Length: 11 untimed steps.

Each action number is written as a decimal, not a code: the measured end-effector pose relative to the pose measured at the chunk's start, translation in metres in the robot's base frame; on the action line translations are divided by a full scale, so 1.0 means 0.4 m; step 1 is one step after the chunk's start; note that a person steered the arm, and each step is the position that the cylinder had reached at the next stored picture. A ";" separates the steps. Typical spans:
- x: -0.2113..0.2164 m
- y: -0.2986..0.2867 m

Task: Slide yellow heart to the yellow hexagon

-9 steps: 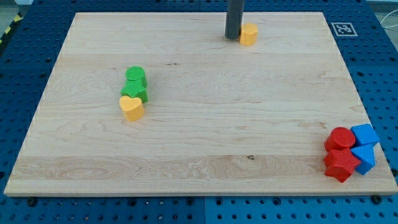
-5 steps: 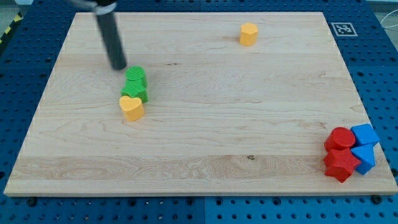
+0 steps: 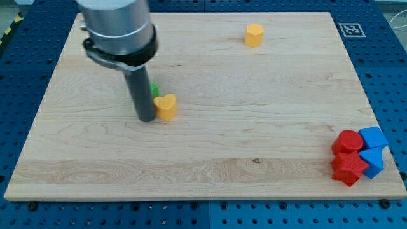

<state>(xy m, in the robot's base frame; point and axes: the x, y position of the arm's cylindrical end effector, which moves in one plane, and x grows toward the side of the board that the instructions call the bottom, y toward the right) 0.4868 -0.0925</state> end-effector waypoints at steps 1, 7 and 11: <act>0.000 0.069; -0.133 0.320; -0.137 0.445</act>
<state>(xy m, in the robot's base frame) 0.4320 0.0857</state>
